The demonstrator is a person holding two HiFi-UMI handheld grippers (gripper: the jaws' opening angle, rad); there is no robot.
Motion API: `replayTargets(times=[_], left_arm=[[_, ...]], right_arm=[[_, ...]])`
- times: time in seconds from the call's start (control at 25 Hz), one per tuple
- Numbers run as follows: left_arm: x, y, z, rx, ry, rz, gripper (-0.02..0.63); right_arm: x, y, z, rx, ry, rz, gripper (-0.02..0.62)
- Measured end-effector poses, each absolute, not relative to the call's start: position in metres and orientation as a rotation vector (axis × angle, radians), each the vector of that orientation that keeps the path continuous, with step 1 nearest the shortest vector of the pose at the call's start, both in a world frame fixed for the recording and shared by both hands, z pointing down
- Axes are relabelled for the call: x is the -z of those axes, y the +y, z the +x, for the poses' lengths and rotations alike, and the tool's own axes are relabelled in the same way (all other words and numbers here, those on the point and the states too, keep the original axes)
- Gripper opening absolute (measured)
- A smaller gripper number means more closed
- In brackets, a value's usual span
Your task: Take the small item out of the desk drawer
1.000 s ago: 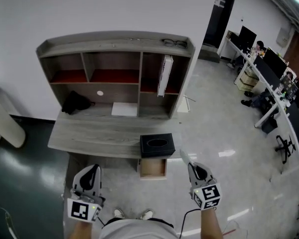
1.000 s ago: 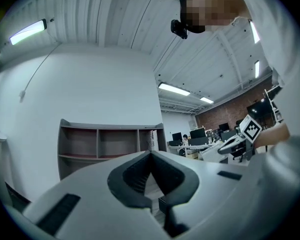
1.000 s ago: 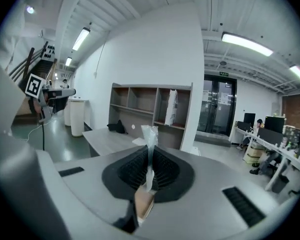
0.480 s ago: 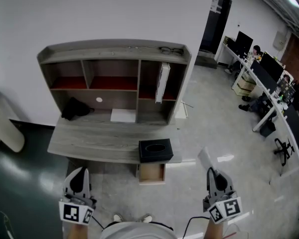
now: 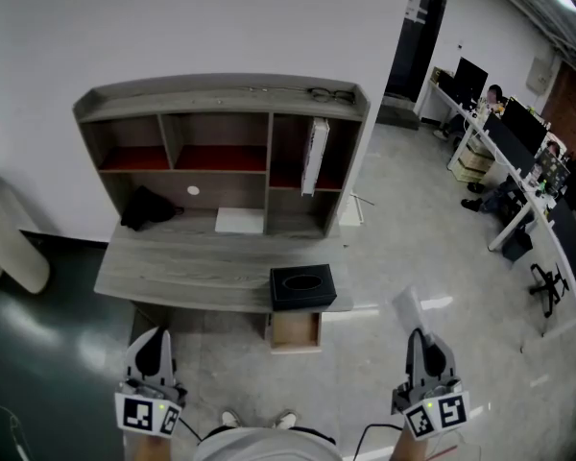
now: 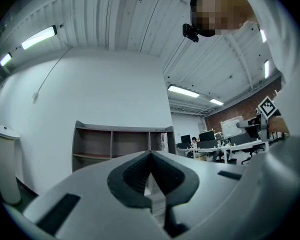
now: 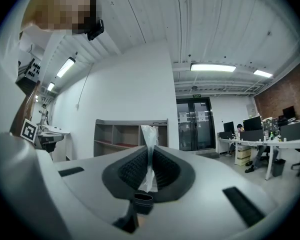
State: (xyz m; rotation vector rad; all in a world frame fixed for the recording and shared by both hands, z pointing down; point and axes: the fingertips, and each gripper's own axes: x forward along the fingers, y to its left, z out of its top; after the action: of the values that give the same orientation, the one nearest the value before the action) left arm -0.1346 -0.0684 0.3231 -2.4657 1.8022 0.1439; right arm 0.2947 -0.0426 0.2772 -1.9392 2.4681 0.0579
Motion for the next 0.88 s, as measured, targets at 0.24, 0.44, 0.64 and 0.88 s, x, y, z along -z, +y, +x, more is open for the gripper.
replayTargets(times=[0.24,0.44,0.64,0.88], left_arm=[[-0.326,-0.059,-0.144,-0.137,1.829,-2.457,0.017],[-0.329,-0.051,-0.151,-0.125,1.848,-2.452,0.017],[-0.331,-0.044,-0.16,-0.118,1.872,-2.442,0.017],[-0.333,-0.037,-0.168,-0.107,1.893,-2.433,0.017]], right_arm=[[-0.277,-0.041,0.284,-0.068,2.485,-1.923,0.029],[-0.28,-0.042,0.271,-0.06,2.513,-1.886,0.029],[-0.282,-0.043,0.259,-0.056,2.536,-1.855,0.029],[-0.283,-0.044,0.251,-0.055,2.55,-1.836,0.029]])
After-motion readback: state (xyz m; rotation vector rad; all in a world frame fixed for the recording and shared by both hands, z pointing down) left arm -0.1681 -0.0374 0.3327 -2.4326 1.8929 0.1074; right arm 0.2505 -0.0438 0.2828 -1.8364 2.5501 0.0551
